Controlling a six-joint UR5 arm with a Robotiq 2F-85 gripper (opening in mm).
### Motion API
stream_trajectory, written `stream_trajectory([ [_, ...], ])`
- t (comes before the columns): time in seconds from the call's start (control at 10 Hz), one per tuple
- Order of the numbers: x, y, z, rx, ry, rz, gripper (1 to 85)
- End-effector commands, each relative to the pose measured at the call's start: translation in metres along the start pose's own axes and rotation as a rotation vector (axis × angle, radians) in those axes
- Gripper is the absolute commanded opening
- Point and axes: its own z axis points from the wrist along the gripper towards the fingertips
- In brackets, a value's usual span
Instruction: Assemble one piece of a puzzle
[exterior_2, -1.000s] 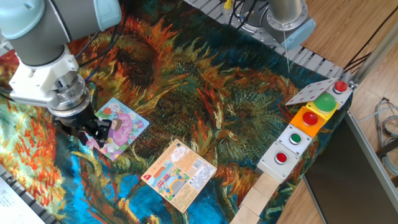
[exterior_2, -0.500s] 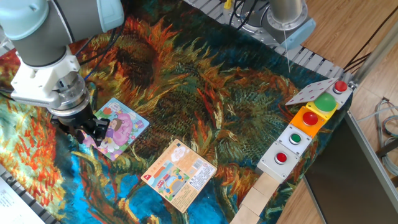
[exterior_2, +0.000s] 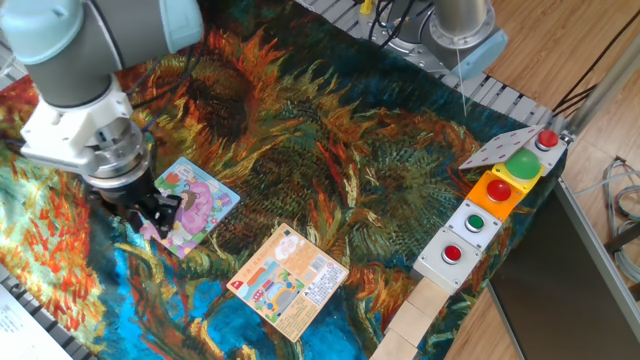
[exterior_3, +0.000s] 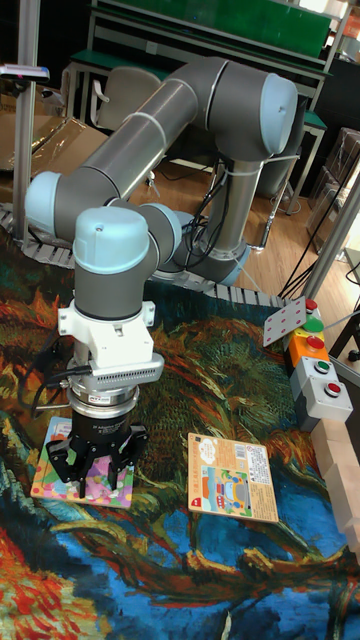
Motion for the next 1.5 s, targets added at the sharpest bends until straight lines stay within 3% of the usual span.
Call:
stream_trajectory([
  [0.0,0.009,0.003,0.006,0.006,-0.024,0.047,1.3],
  [0.7,0.010,0.005,0.006,-0.005,-0.020,0.108,1.3],
  [1.0,0.020,0.028,-0.001,-0.020,-0.039,0.174,1.3],
  [1.2,0.026,0.038,-0.006,-0.015,-0.046,0.199,1.3],
  [1.4,0.027,0.032,-0.006,0.013,-0.045,0.159,1.3],
])
